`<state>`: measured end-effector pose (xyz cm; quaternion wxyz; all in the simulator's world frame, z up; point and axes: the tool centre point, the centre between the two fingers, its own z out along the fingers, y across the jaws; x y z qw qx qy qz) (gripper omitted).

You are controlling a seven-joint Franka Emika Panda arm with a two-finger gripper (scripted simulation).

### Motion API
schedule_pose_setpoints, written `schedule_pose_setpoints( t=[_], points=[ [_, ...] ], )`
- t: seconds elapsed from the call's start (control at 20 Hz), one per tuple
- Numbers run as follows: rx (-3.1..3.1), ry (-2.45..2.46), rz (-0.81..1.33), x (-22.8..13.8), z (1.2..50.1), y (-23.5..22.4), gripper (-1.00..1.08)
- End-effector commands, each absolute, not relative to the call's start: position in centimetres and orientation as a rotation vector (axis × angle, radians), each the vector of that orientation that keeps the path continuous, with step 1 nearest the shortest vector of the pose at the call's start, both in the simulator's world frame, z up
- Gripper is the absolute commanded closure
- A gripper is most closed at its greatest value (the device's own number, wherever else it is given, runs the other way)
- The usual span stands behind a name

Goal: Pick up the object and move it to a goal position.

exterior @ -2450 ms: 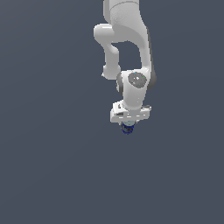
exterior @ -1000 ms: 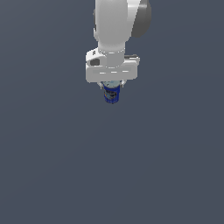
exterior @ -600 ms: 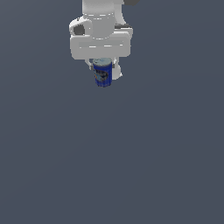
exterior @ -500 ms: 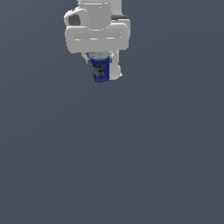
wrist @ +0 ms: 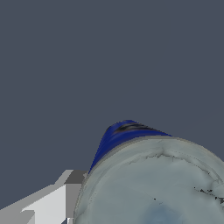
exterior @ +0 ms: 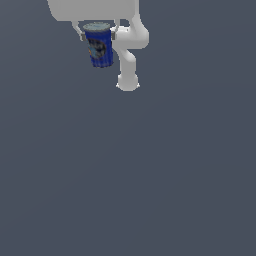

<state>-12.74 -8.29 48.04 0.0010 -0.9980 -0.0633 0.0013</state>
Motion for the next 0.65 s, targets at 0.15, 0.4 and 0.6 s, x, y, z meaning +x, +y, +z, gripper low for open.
schedule_pose_setpoints(
  t=[0.15, 0.4, 0.6],
  points=[
    [-3.134, -0.2, 0.0, -13.1, 51.0, -9.5, 1.08],
    [-3.135, -0.2, 0.0, -13.2, 52.2, -10.0, 1.08],
    [-3.135, -0.2, 0.0, -13.2, 52.4, -10.1, 1.08]
  ],
)
